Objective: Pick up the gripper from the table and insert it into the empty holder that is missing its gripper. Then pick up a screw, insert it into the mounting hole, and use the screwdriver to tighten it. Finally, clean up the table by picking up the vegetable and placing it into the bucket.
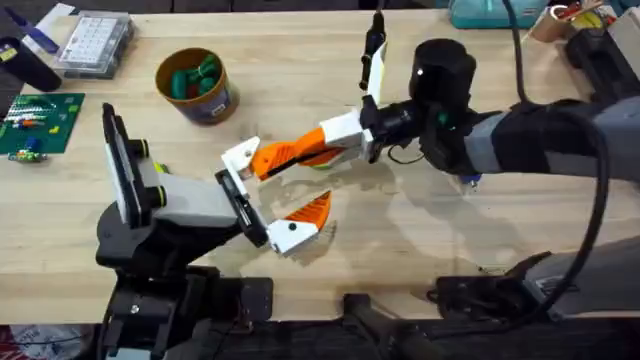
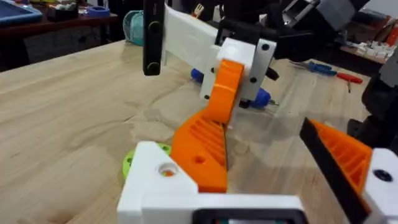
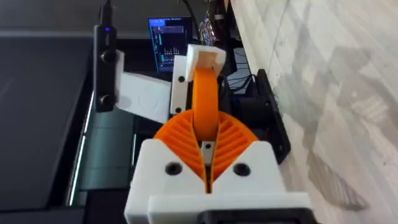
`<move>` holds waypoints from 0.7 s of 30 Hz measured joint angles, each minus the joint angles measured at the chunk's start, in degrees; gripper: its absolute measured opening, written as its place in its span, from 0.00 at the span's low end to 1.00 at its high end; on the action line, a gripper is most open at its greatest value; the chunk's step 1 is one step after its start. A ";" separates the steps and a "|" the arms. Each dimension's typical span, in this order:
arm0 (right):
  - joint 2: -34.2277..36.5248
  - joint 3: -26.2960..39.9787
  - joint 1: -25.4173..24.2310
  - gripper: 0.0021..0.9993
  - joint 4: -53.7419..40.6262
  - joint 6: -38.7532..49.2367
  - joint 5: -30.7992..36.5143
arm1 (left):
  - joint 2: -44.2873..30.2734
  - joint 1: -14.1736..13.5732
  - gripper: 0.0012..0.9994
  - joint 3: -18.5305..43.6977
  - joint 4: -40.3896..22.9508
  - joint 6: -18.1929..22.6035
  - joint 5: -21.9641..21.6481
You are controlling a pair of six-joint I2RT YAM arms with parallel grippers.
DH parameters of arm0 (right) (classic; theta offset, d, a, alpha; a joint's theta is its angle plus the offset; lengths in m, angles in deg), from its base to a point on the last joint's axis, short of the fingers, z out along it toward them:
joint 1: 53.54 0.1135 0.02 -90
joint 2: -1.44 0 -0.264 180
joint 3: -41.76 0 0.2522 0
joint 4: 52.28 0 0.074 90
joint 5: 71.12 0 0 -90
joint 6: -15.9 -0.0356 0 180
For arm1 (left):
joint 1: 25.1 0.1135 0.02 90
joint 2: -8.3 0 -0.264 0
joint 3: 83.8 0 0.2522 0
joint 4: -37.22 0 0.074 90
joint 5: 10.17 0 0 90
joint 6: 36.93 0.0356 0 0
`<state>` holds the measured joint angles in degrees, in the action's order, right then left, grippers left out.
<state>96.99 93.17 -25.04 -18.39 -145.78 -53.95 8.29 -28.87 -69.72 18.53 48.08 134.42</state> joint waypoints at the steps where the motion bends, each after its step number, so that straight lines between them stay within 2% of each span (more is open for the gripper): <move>1: 0.12 0.00 0.41 0.01 0.00 -0.04 0.70 | 0.00 0.02 0.99 0.00 -0.02 -0.10 0.04; 11: 0.19 0.07 2.73 0.01 -1.79 -1.00 5.10 | 0.00 0.07 0.99 0.07 -0.87 -1.47 4.86; 21: 0.19 0.11 3.59 0.01 -1.81 -1.20 6.41 | 0.00 0.25 0.99 0.07 -0.90 -1.70 4.96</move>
<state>97.19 93.28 -21.45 -20.20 -146.98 -47.54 8.29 -28.62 -69.66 17.63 46.38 139.38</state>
